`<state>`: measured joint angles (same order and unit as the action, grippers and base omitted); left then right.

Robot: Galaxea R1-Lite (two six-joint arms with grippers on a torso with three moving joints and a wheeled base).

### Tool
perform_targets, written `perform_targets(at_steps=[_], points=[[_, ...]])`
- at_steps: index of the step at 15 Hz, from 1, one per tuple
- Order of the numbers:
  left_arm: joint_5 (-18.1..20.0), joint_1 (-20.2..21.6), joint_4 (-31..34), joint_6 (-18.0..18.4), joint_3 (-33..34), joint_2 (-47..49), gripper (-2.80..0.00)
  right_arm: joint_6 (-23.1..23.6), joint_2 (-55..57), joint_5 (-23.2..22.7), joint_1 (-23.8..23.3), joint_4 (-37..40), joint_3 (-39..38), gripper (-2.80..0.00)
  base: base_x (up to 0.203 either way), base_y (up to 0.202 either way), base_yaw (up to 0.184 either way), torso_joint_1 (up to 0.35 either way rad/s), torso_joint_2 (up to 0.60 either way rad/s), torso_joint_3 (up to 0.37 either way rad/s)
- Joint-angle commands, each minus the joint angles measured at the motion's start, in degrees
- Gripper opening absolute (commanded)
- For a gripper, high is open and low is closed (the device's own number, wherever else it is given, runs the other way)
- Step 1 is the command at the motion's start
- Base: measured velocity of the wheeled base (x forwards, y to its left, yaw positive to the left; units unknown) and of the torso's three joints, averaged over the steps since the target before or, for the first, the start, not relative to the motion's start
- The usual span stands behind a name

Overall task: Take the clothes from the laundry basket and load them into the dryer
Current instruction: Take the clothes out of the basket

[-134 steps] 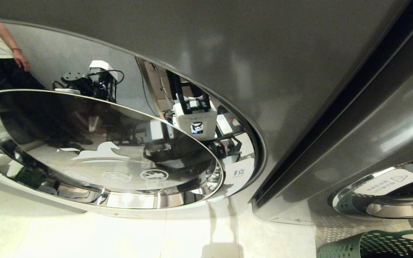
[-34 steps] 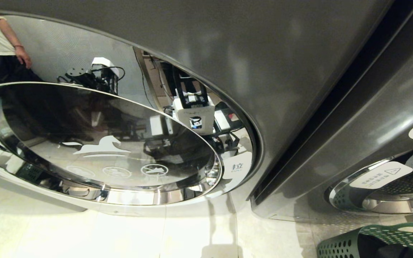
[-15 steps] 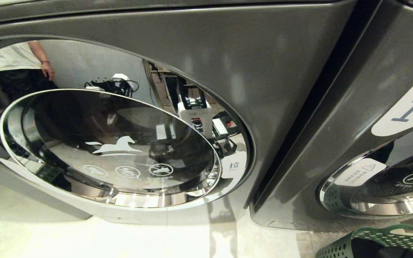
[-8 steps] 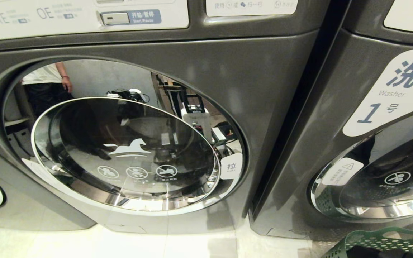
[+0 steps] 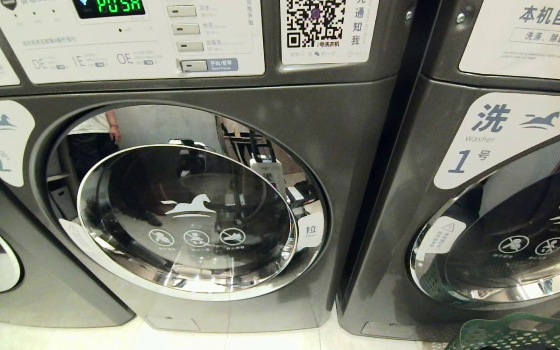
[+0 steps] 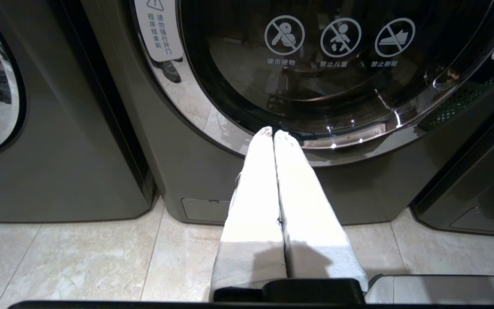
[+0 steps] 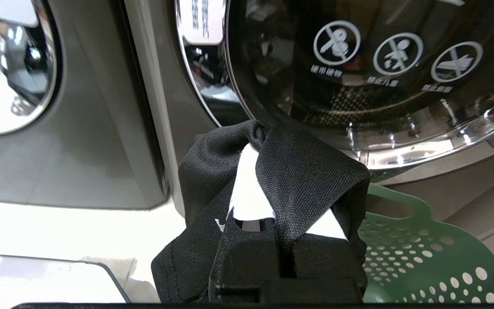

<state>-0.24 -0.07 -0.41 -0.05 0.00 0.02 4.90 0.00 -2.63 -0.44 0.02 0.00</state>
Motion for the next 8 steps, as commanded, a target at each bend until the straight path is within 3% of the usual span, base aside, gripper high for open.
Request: perform_targets(at_steps=[1, 8], points=[[-0.02, 0.07, -0.02, -0.06, 0.00, -0.11, -2.80, -0.24, 0.09, 0.00, 0.00, -0.02, 0.00, -2.80, 0.000, 0.000, 0.000, 0.005, 0.00, 0.195], [-0.02, -0.01, -0.02, 0.14, 0.00, -0.11, -2.80, 0.28, 0.09, 0.00, 0.00, -0.02, 0.00, -2.80, 0.000, 0.000, 0.000, 0.000, 0.00, 0.192]])
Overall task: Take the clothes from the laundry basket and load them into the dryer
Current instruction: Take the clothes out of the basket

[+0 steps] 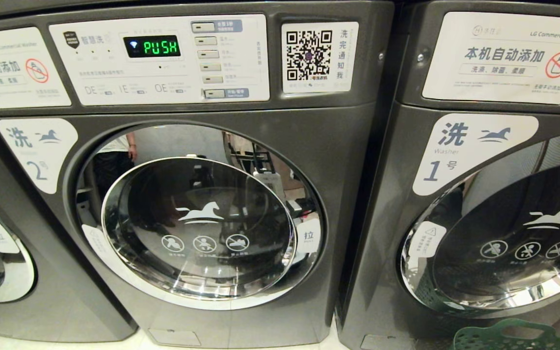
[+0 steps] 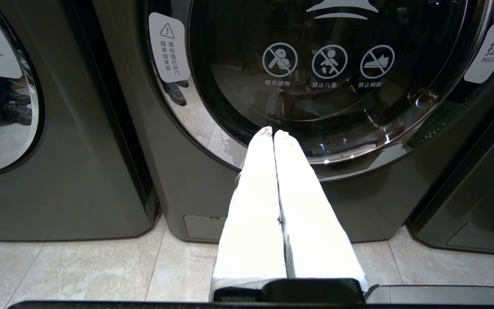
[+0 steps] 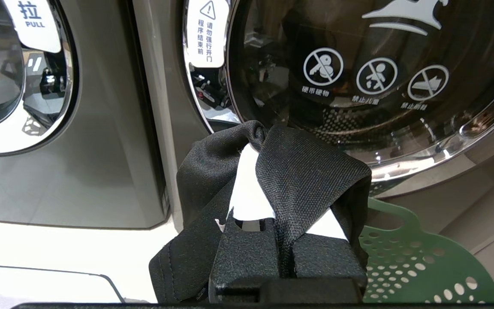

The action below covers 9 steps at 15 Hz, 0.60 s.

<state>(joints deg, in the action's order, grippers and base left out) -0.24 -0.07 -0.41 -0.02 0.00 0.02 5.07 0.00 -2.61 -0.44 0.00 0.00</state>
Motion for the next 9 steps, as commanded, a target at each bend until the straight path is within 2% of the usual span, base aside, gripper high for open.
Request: perform_targets(at_steps=[1, 6, 7, 9], points=[[-0.02, 0.01, -0.02, -0.03, 0.00, -0.11, -2.80, -0.05, 0.09, -0.03, 0.00, 0.00, 0.00, -2.80, 0.000, 0.000, 0.000, 0.006, 0.00, 0.055], [-0.02, -0.01, -0.11, 0.11, 0.00, -0.11, -2.80, -0.59, 0.09, -0.03, 0.00, 0.09, 0.00, -2.80, 0.000, 0.000, 0.000, 0.003, 0.00, 0.015], [-0.02, -0.01, -0.11, 0.19, 0.00, -0.03, -2.80, -0.59, 0.09, -0.03, 0.00, 0.09, 0.00, -2.80, 0.065, 0.000, -0.001, 0.002, 0.00, 0.003], [-0.02, -0.01, -0.11, 0.11, 0.00, -0.06, -2.80, -0.59, 0.09, 0.41, 0.00, 0.09, 0.00, -2.80, 0.178, 0.000, -0.001, 0.009, 0.00, 0.003]])
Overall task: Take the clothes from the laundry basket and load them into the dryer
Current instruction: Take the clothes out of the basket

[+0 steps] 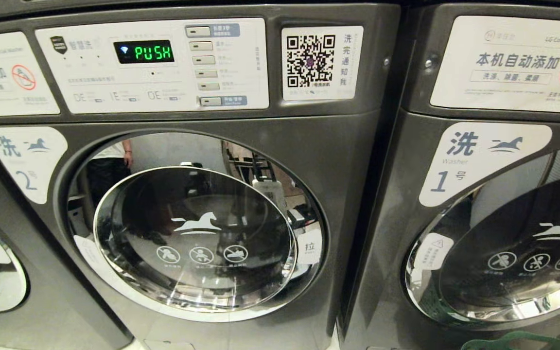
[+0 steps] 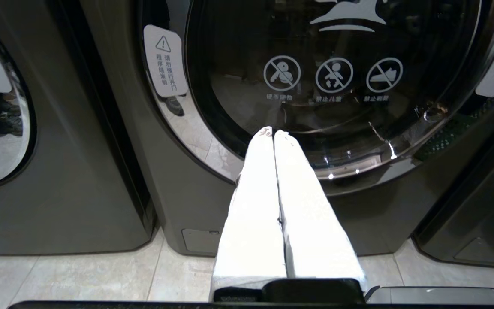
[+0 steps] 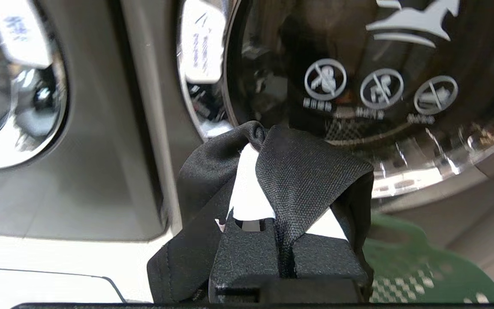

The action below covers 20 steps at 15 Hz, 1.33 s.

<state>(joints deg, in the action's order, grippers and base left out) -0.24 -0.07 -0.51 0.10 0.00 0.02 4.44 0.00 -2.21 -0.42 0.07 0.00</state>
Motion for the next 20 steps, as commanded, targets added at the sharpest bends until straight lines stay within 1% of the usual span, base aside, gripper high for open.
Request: perform_targets(at_steps=[1, 4, 14, 17, 20], points=[[-0.03, -0.01, -0.02, -0.01, 0.00, -0.11, -2.80, 0.05, 0.09, 0.01, -0.02, 0.01, 0.00, -2.80, 0.198, 0.000, -0.001, -0.002, -0.01, 0.000], [-0.03, -0.01, -0.02, 0.03, 0.00, -0.11, -2.80, 0.13, 0.09, -0.08, 0.07, 0.01, 0.00, -2.80, 0.166, 0.000, 0.001, 0.003, 0.00, 0.001], [-0.03, 0.04, 0.01, -0.01, 0.00, -0.11, -2.80, 0.05, 0.09, 0.01, -0.02, 0.01, 0.00, -2.80, 0.000, 0.000, 0.000, 0.000, 0.00, 0.000], [-0.03, -0.01, -0.02, -0.01, 0.00, -0.11, -2.80, 1.25, 0.09, -0.34, -0.02, 0.02, 0.00, -2.80, 0.000, 0.000, 0.000, 0.000, 0.00, 0.000], [-0.03, -0.01, -0.02, -0.01, 0.00, -0.11, -2.80, 1.61, 0.09, -0.25, -0.02, 0.17, -0.09, -2.80, 0.000, 0.000, 0.000, 0.094, -0.23, -0.183]])
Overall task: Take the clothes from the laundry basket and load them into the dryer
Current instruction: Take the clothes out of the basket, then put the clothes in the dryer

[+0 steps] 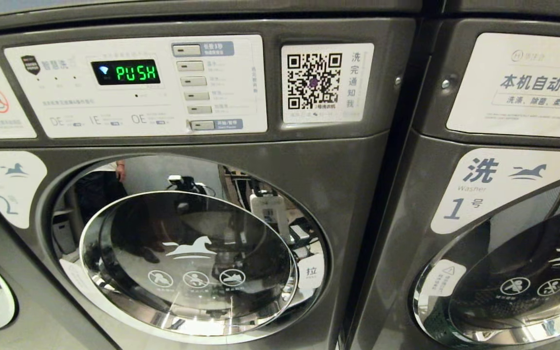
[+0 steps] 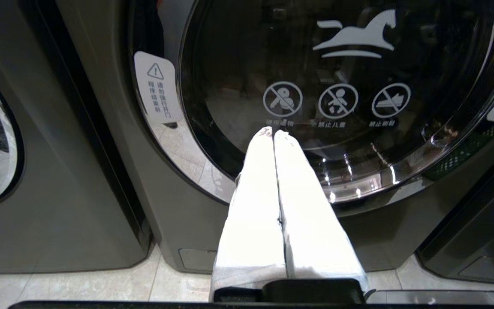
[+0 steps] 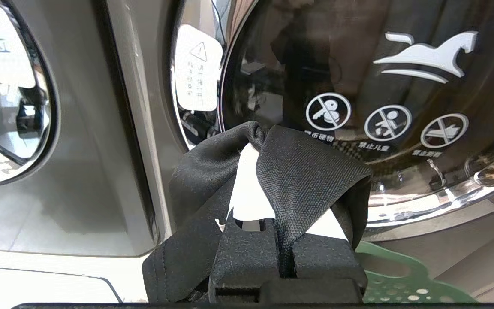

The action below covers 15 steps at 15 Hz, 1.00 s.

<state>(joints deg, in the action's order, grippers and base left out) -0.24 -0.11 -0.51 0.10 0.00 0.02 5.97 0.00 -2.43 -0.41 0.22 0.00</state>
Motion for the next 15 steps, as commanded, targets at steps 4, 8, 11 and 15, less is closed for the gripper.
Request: perform_targets(at_steps=[4, 8, 11, 15], points=[[-0.02, 0.02, -0.02, -0.01, 0.00, -0.11, -2.80, 0.00, 0.09, 0.14, -0.02, 0.04, 0.00, -2.80, 0.000, 0.000, 0.000, 0.114, -0.42, -0.268], [-0.02, 0.02, 0.07, -0.01, 0.00, -0.11, -2.80, 0.00, 0.09, 0.06, -0.02, 0.13, 0.00, -2.80, 0.000, 0.000, 0.000, 0.183, -0.49, -0.271], [-0.02, 0.02, -0.02, -0.01, 0.00, -0.11, -2.80, 0.00, 0.09, 0.05, 0.06, 0.30, 0.00, -2.80, 0.000, 0.000, 0.000, 0.256, -0.47, -0.273], [-0.02, 0.02, -0.02, -0.01, 0.00, -0.11, -2.80, 0.00, 0.09, 0.05, -0.02, 0.31, 0.00, -2.80, 0.000, 0.000, 0.000, 0.230, -0.48, -0.269]])
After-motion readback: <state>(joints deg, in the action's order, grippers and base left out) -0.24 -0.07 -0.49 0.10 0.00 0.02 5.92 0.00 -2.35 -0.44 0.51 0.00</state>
